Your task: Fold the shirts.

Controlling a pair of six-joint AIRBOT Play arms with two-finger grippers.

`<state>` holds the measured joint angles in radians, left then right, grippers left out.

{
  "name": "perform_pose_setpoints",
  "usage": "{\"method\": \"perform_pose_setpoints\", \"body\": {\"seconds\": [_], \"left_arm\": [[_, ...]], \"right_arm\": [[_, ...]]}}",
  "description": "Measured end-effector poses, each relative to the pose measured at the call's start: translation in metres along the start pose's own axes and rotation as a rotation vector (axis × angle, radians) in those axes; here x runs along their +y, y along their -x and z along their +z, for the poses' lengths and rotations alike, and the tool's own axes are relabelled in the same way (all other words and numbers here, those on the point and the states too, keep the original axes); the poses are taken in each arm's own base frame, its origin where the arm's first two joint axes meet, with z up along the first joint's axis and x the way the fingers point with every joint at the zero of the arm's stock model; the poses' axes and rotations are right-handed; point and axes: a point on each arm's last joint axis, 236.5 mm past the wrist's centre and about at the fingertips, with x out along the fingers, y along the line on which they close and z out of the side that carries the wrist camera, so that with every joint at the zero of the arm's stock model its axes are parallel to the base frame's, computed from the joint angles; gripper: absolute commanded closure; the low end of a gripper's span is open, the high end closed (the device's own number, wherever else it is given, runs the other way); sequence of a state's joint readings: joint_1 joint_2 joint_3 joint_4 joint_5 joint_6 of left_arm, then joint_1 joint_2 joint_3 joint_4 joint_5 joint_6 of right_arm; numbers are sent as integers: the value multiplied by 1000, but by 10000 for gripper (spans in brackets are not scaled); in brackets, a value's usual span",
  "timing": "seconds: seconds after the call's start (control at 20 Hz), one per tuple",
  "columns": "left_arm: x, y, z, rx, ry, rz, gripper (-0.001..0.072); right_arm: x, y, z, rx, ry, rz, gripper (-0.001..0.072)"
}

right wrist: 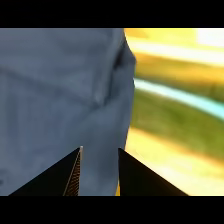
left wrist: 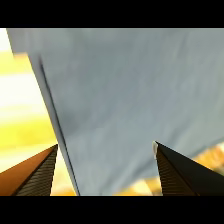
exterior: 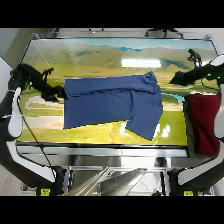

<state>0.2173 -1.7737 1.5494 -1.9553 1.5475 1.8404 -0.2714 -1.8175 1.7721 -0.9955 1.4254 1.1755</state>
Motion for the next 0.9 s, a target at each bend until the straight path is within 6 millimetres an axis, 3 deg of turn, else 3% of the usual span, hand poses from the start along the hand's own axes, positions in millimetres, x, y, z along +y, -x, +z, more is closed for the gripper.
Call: {"method": "perform_pose_setpoints", "body": {"seconds": [0.25, 0.45, 0.5, 0.55, 0.6, 0.65, 0.75, 0.9], "left_arm": [[6, -55, -84, 105, 90, -34, 52], [0, -76, -118, 155, 128, -74, 67], [0, -79, -121, 157, 130, -73, 293], [5, -81, -122, 153, 125, -55, 560], [7, -82, -121, 146, 118, -50, 691], [3, -81, -114, 123, 113, -67, 691], [2, -72, -84, 18, 96, -63, 690], [-11, -49, -53, -75, 66, -92, 690]], "right_arm": [[-13, 13, -73, 114, -162, 25, 451], [-14, 13, -118, 137, -250, 28, 465], [-12, 11, -128, 145, -264, 30, 465], [-10, 8, -137, 151, -280, 35, 465], [-7, 4, -146, 162, -292, 39, 460], [-6, -2, -155, 168, -306, 42, 448], [-1, -16, -171, 188, -331, 53, 329], [10, -43, -190, 205, -355, 65, 330]]}}
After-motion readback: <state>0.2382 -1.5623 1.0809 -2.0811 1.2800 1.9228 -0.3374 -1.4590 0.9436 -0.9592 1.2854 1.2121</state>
